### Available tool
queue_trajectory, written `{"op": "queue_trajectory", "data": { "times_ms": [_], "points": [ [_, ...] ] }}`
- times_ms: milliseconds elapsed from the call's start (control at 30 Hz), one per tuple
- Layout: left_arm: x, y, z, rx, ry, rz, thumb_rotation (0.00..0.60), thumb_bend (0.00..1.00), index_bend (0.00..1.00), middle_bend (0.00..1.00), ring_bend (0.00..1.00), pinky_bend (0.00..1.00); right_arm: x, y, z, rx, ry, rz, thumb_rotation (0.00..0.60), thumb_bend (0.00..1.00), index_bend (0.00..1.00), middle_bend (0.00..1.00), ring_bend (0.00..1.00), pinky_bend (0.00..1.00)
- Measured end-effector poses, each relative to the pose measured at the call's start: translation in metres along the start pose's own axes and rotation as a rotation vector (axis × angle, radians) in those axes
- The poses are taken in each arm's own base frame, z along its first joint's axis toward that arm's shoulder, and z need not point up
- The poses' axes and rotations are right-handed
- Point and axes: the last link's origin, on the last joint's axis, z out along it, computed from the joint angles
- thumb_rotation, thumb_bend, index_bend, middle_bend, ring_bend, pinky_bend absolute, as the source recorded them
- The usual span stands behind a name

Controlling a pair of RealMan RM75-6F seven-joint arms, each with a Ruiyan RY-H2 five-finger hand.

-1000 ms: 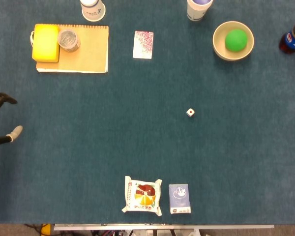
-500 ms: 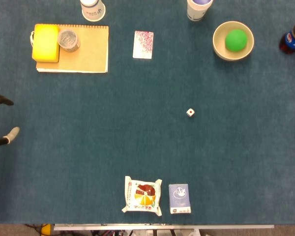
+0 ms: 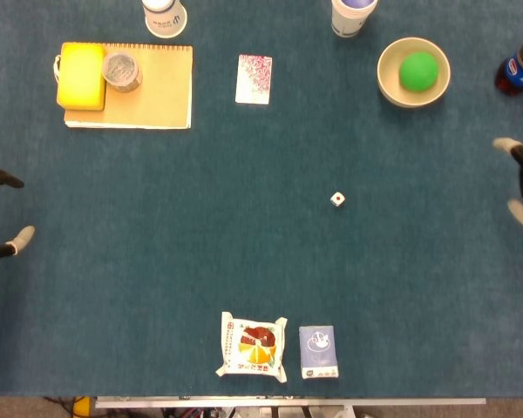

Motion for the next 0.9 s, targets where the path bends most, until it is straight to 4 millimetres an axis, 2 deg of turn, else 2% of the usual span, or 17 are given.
{"op": "queue_trajectory", "data": {
  "times_ms": [67,133,333,533,900],
  "points": [
    [-0.001,0.000,0.001,-0.002,-0.002,-0.004,0.600,0.18,0.36,0.34,0.35,0.61,0.006,-0.006,0.007,0.018,-0.008,-0.015,0.600,0.95,0.16,0.94,0.80,1.00],
    [-0.002,-0.001,0.002,-0.004,-0.004,-0.007,0.600,0.18,0.36,0.34,0.35,0.61,0.011,-0.013,0.016,0.037,-0.018,-0.028,0.600,1.00,0.16,0.99,0.86,1.00],
    [-0.004,-0.003,0.004,-0.005,-0.011,-0.014,0.600,0.18,0.36,0.34,0.35,0.61,0.025,-0.034,0.038,0.081,-0.048,-0.057,0.600,1.00,0.19,1.00,0.98,1.00],
    [-0.005,-0.008,0.002,0.008,-0.008,-0.023,0.600,0.18,0.36,0.34,0.35,0.61,0.033,-0.055,0.058,0.114,-0.092,-0.083,0.600,1.00,0.20,1.00,0.99,1.00],
    [-0.005,-0.011,0.001,0.013,-0.011,-0.025,0.600,0.18,0.36,0.34,0.35,0.61,0.018,-0.093,0.090,0.203,-0.181,-0.092,0.600,1.00,0.21,1.00,1.00,1.00]
  ]
}}
